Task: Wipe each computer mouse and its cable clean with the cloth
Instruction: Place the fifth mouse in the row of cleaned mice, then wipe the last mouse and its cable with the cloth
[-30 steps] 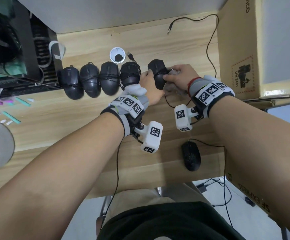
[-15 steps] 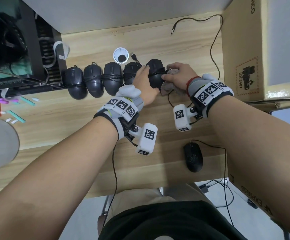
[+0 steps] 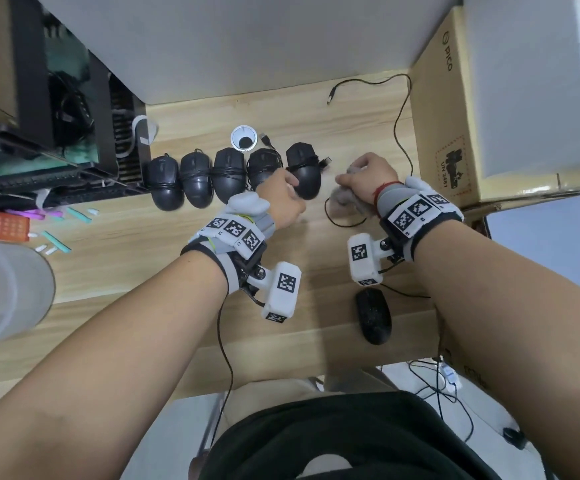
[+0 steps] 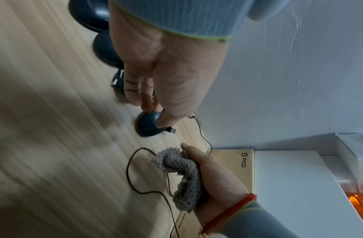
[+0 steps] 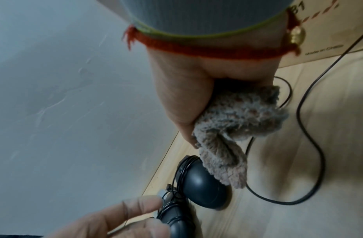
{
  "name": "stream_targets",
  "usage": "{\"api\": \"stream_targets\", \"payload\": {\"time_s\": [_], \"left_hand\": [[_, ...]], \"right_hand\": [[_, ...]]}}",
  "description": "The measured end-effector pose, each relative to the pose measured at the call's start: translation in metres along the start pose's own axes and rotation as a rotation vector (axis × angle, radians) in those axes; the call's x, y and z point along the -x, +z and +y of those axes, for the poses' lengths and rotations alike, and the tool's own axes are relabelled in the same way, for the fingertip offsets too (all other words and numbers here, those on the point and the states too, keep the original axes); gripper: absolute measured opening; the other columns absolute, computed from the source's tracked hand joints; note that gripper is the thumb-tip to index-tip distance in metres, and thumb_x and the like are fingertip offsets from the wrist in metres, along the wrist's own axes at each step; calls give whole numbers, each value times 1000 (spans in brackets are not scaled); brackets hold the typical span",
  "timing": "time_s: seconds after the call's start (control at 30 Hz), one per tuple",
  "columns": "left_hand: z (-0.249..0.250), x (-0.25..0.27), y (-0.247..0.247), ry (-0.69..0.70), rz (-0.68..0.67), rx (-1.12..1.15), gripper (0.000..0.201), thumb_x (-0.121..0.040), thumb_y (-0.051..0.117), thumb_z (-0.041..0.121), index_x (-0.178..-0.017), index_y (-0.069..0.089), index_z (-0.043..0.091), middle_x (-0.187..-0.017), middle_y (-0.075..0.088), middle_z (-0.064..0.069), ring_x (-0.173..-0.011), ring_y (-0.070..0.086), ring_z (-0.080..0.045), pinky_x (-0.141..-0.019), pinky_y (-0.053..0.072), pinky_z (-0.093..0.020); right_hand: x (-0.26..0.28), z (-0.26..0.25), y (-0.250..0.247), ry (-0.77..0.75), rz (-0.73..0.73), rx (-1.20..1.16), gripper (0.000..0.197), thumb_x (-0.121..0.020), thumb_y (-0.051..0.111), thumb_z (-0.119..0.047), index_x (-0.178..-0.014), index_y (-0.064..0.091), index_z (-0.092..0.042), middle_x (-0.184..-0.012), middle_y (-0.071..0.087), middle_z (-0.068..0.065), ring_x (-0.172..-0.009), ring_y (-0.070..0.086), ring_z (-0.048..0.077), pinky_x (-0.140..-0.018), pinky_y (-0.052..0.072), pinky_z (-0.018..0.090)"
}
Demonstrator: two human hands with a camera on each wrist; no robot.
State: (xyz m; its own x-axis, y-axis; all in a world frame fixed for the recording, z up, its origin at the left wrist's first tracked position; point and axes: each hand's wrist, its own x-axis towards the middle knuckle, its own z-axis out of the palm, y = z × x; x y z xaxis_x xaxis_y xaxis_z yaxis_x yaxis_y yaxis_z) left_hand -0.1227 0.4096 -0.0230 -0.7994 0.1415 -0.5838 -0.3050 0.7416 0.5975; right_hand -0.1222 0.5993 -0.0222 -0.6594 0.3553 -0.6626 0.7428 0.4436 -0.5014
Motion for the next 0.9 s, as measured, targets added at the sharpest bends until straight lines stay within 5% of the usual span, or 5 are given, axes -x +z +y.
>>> {"api": "stream_targets", "payload": {"time_s": [0.37, 0.47, 0.6, 0.77, 0.9], "left_hand": [[-29, 86, 35, -148, -47, 138, 20, -82, 74, 20, -93, 58, 24, -89, 64, -3, -75, 57, -23, -71, 46, -33], [-35, 102, 50, -171, -71, 167, 19, -80, 74, 20, -88, 57, 25, -91, 64, -8, -75, 56, -24, -70, 45, -34], [-49, 130, 73, -184, -49, 163, 17, -84, 73, 20, -84, 57, 27, -88, 63, -6, -76, 57, -24, -69, 45, -31], [-69, 161, 94, -198, -48, 166, 17, -87, 74, 21, -86, 57, 25, -86, 61, -4, -76, 59, -24, -61, 43, -28], [-90, 178, 94, -226, -54, 179, 17, -88, 73, 20, -86, 57, 24, -83, 60, -4, -68, 56, -22, -57, 42, -27]], "right_hand": [[84, 74, -4, 17, -55, 288, 31, -89, 60, -14, -119, 53, -17, -103, 58, 9, -90, 53, 28, -72, 40, 28], [98, 97, 5, -6, -111, 438, 30, -94, 57, -15, -124, 59, -12, -123, 60, 13, -110, 59, 31, -72, 42, 23], [116, 137, 27, 3, -119, 695, 38, -100, 44, -18, -138, 50, -15, -138, 52, 8, -120, 54, 33, -97, 44, 42], [112, 181, 52, 167, -14, 489, 109, -61, 81, -60, -139, 25, -8, -140, 26, 18, -122, 43, 42, -100, 44, 49], [129, 186, 67, 126, 1, 517, 107, -47, 91, -50, -126, 29, -16, -128, 27, 11, -99, 50, 33, -88, 51, 46]]}}
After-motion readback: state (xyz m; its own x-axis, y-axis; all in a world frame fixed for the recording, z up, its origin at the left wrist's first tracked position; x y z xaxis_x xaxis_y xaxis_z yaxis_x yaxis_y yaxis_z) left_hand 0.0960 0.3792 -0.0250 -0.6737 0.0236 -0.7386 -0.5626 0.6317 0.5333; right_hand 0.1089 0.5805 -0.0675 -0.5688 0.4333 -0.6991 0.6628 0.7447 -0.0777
